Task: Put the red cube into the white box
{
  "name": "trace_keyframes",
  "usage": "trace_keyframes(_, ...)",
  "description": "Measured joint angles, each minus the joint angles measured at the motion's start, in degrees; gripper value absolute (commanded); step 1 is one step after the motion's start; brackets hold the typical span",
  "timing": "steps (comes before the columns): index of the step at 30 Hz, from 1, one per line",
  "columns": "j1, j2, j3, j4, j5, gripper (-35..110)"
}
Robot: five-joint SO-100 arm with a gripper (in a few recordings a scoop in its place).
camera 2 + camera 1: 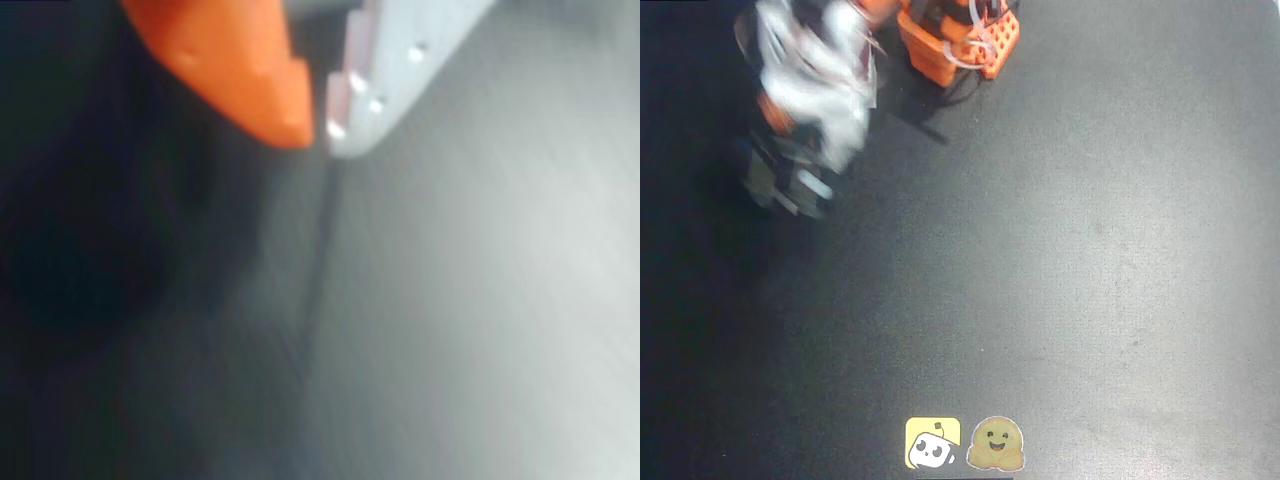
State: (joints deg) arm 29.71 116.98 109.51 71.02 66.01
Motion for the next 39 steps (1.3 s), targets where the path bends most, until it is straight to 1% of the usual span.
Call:
trace_keyframes(4,-10.11,-3.69,-1.49,-6.68,0.53,0)
trace_keyframes(8,-18.46,-6.24,-1.58,-12.66,4.22,0)
trace_keyframes(14,-24.35,-9.76,-2.81,-19.25,9.84,0)
trace_keyframes(17,-24.35,-9.49,-2.46,-19.95,10.28,0)
trace_keyframes(20,-24.7,-6.24,2.11,-20.13,10.37,0)
trace_keyframes(31,-24.43,16.17,25.75,-20.13,10.37,0)
trace_keyframes(39,-23.29,29.97,39.02,-19.69,10.37,0)
